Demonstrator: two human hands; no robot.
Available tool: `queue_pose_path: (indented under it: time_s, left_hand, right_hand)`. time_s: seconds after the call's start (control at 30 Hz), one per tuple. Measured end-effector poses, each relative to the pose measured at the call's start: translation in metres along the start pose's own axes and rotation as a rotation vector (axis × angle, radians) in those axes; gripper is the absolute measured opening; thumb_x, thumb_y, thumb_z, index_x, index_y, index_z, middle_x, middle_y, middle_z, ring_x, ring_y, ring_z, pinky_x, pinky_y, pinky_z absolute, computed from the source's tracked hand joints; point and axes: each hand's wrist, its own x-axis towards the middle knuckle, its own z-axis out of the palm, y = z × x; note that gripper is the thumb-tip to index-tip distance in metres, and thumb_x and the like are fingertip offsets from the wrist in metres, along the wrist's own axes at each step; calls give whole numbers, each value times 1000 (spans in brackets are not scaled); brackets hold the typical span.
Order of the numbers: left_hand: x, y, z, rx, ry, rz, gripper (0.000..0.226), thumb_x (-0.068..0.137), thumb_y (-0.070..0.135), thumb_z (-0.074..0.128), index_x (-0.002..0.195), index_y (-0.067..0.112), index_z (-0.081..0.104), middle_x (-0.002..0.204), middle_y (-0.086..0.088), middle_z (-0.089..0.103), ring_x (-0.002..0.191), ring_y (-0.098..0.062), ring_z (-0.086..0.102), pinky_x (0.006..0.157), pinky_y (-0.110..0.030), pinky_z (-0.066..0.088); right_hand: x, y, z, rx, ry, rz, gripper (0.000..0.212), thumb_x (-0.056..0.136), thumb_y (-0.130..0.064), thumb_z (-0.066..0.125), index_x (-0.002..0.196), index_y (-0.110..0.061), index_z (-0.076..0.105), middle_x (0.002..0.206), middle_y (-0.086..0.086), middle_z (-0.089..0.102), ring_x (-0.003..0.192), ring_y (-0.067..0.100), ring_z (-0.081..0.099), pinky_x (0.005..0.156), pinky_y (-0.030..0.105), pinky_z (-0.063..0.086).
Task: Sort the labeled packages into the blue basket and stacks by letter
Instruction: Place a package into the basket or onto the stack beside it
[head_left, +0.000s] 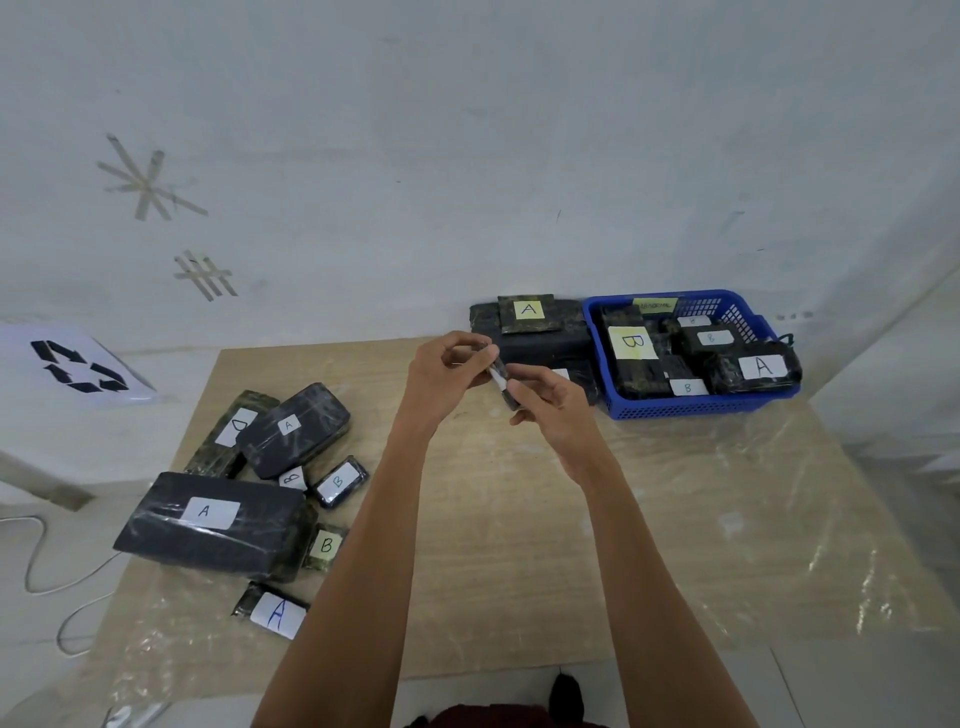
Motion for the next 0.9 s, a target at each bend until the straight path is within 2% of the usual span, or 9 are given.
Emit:
queue_pose_path:
  time_s: [0.17, 0.27, 0.5, 0.67, 0.8, 0.9]
  left_hand:
    - [1, -1, -1, -3, 14, 17, 14, 91, 10, 74, 104, 4, 73, 89, -20, 75, 90, -32, 74, 87, -43, 62]
    - [1, -1, 0, 20, 9, 28, 13, 90, 10, 74, 103, 6, 73, 88, -19, 75, 89, -31, 74, 88, -45, 61]
    - [0, 3, -1, -21, -27, 25, 18, 95, 4, 67, 112, -1, 70, 98, -24, 73, 91, -25, 73, 88, -36, 61]
    - [-1, 2, -1, -5, -64, 20, 20, 96, -1, 63, 114, -2, 70, 101, -23, 73, 91, -23, 74, 82, -28, 60]
    - [0, 3, -1, -7, -60, 30, 18, 93, 1, 68, 111, 0, 72, 97, -23, 74, 89, -24, 74, 83, -31, 61]
    - [1, 3, -1, 9, -51, 45, 19, 92, -1, 68, 110, 0, 73, 97, -23, 73, 89, -23, 74, 81, -29, 61]
  right_hand:
    - [0, -4, 5, 70, -7, 16, 32, 97, -7, 65, 129, -7, 63, 104, 16, 72, 93, 24, 71, 77, 36, 62]
    - [2, -4, 6, 56, 26, 5, 28, 96, -3, 64, 124, -4, 65, 101, 17, 73, 90, 29, 71, 77, 36, 62]
    - [4, -2, 1, 174, 32, 63, 27, 95, -7, 66, 122, 1, 66, 102, 15, 71, 88, 22, 69, 80, 35, 61]
    - [5, -2, -2, 105, 31, 55, 29, 93, -5, 68, 121, 1, 68, 108, 17, 72, 86, 19, 69, 74, 28, 57]
    - [3, -4, -2, 106, 40, 61, 29, 92, -2, 68, 121, -2, 66, 103, 11, 74, 84, 19, 70, 69, 29, 58]
    - [1, -7, -1, 159, 24, 93, 28, 95, -6, 66, 122, -3, 63, 106, 14, 74, 85, 23, 72, 69, 32, 59]
